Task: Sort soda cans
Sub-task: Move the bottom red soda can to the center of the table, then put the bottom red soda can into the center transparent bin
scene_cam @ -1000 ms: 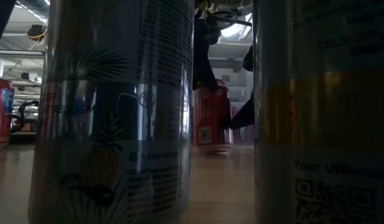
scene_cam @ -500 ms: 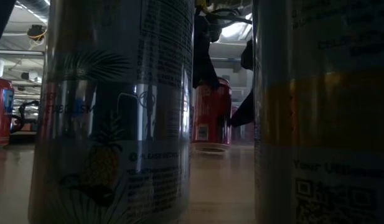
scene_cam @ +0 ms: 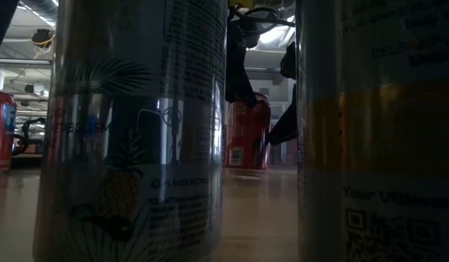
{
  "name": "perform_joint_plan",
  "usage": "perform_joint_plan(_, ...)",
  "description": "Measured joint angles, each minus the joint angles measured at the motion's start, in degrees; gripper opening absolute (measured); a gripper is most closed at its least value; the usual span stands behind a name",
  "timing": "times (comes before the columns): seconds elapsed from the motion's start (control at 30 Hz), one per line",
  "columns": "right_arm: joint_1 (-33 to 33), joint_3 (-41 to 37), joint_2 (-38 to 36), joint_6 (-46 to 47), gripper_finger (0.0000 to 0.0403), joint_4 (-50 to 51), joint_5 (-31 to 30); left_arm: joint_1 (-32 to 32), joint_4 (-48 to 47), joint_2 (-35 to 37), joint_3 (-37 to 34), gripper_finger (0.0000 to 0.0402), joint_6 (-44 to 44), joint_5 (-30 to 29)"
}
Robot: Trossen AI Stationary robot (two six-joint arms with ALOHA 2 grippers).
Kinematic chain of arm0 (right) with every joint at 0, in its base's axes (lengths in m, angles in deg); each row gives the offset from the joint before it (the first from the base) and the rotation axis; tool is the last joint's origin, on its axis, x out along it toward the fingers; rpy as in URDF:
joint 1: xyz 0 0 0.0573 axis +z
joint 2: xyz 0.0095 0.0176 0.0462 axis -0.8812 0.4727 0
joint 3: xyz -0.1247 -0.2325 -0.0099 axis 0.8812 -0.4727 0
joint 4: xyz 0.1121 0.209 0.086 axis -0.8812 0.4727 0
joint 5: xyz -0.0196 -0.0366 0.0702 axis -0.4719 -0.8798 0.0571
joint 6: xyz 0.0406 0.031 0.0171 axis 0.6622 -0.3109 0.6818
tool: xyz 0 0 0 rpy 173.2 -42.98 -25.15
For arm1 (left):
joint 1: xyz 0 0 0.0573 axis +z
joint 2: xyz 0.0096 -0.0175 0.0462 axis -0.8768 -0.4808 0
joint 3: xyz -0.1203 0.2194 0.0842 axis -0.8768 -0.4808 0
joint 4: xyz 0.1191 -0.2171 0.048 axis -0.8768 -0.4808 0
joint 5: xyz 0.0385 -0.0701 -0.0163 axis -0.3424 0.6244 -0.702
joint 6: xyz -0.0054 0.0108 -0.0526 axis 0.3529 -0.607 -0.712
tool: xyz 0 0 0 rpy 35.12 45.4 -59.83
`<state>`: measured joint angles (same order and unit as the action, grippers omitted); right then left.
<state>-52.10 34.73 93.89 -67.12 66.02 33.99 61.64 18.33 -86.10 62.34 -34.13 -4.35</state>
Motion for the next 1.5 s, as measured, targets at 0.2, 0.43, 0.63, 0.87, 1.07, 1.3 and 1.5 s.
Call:
perform_joint_plan(0.2,0.0,0.0,0.0,0.0,0.0126,-0.5,-0.2,0.0,0.5,0.0,0.1,0.0325,-0.1,0.1)
perform_joint_plan(0.43,0.0,0.1,-0.1,0.0,0.0211,-0.5,0.2,0.0,0.1,0.1,0.2,0.035,0.0,0.1)
perform_joint_plan(0.63,0.0,0.1,-4.2,0.2,0.0255,1.7,2.9,0.0,-2.9,2.9,0.2,0.0348,-0.7,0.1)
perform_joint_plan(0.87,0.0,0.1,-12.1,0.0,0.0264,4.0,2.8,0.0,-9.4,11.8,0.2,0.0347,-0.7,-1.4)
perform_joint_plan(1.07,0.0,0.1,-14.1,0.0,0.0264,-1.0,1.9,0.0,-18.0,16.0,0.1,0.0347,-1.8,-3.5)
perform_joint_plan(1.3,0.0,0.0,-13.5,-0.2,0.0264,-4.9,-1.6,-2.8,-20.1,16.3,-2.8,0.0347,-3.6,-4.3)
perform_joint_plan(1.5,0.0,0.0,-13.5,0.0,0.0317,-6.7,-10.4,-5.2,-12.9,17.2,-10.1,0.0347,-4.5,-4.0)
